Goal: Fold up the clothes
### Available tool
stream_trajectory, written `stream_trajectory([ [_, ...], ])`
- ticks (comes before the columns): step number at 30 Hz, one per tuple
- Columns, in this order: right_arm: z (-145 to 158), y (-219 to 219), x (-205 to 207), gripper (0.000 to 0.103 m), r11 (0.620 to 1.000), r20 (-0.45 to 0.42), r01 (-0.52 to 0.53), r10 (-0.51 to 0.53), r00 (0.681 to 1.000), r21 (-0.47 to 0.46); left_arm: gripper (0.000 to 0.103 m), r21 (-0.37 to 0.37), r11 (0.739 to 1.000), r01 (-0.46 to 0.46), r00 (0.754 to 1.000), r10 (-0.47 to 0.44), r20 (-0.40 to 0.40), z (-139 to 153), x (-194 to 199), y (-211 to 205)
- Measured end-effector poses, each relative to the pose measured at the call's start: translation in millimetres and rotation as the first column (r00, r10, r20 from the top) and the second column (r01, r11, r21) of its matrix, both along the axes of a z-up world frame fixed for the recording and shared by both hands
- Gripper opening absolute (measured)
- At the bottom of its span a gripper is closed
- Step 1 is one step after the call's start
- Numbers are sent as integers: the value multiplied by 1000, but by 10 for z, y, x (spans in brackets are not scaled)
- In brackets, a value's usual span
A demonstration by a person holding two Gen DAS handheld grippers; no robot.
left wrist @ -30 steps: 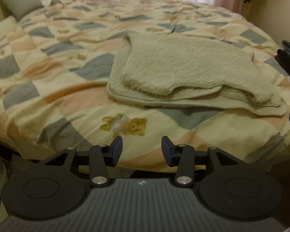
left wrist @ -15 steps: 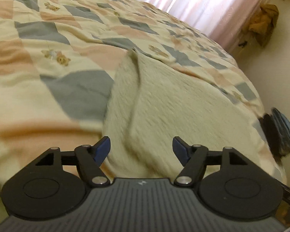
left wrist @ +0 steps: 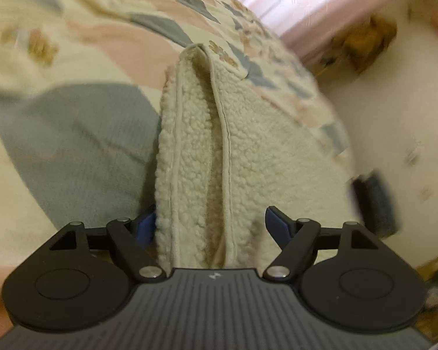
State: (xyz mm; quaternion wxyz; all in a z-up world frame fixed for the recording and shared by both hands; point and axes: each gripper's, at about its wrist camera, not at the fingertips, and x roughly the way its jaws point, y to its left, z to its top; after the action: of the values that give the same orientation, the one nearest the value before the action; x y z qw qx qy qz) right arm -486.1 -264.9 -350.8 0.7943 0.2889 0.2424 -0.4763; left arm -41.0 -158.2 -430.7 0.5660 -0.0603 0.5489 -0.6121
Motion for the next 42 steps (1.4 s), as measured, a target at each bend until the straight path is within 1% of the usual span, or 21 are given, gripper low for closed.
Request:
stream_trajectory([
  [1,-12,-17,5,79,1000,0,2,-2,1000,-1,72,-22,1000,-9,998,8,-56,-45,21,35],
  [3,-34,-41,24,79,1000,2,4,-4,1000,-4,58,-47,999,-19,995,14,-99,-103,-20,64],
  [6,-61,-87,60,78,1000,-2,5,-5,1000,-2,37,-29,999,-29,996,26,-85,-191,-129,77],
  [9,-82,-94,75,77,1000,-8,-4,4,1000,-6,27,-33,997,-72,993,68,-100,-213,-143,134],
  [11,-89,-87,65,73,1000,1,-15,15,1000,-13,24,-30,996,-87,994,85,-71,-139,-173,152],
  [12,-92,-84,54,69,999,12,-24,24,1000,-21,23,-26,996,-89,995,88,-41,-80,-202,150],
  [13,-99,-90,36,59,999,29,-39,39,999,-27,23,-20,996,-84,996,84,3,-5,-245,136],
  [16,-130,-114,-18,17,996,77,-79,82,994,-40,21,2,998,-67,990,66,127,229,-376,88],
  [17,-174,-147,-37,9,996,88,-84,85,992,-17,21,8,998,-62,985,60,159,308,-417,74],
  [20,-305,-244,-95,0,994,121,-99,92,988,53,21,25,1000,-13,950,5,311,631,-617,-27],
  [23,-428,-339,-156,0,986,157,-114,95,983,119,21,20,996,91,862,-89,499,1074,-969,-201],
  [26,-439,-388,-213,0,982,188,-128,101,977,141,21,19,973,230,734,-186,653,1529,-1456,-465],
  [27,-441,-398,-222,0,981,189,-136,108,976,141,21,14,957,288,682,-216,699,1658,-1676,-561],
  [30,-456,-441,-282,0,977,227,-148,111,968,154,21,37,884,465,517,-305,800,1849,-2345,-758],
  [32,-483,-483,-401,0,972,294,-146,87,952,184,21,88,821,564,393,-361,846,1805,-2832,-861],
  [33,-494,-510,-498,0,969,341,-141,65,938,204,21,114,794,597,348,-384,855,1729,-3040,-920],
  [35,-509,-581,-722,0,964,419,-116,6,908,238,21,161,757,634,297,-431,852,1514,-3365,-1020],
  [36,-514,-622,-844,3,962,453,-98,-28,891,253,22,184,745,642,288,-456,842,1384,-3512,-1080],
  [40,-509,-832,-1361,29,957,554,5,-172,815,291,22,241,731,638,287,-516,807,932,-3849,-1233],
  [41,-504,-900,-1471,42,953,587,18,-200,784,301,22,236,735,636,294,-513,806,893,-3870,-1235],
  [42,-499,-975,-1557,48,950,631,10,-216,745,312,22,229,740,633,303,-509,806,869,-3878,-1233],
])
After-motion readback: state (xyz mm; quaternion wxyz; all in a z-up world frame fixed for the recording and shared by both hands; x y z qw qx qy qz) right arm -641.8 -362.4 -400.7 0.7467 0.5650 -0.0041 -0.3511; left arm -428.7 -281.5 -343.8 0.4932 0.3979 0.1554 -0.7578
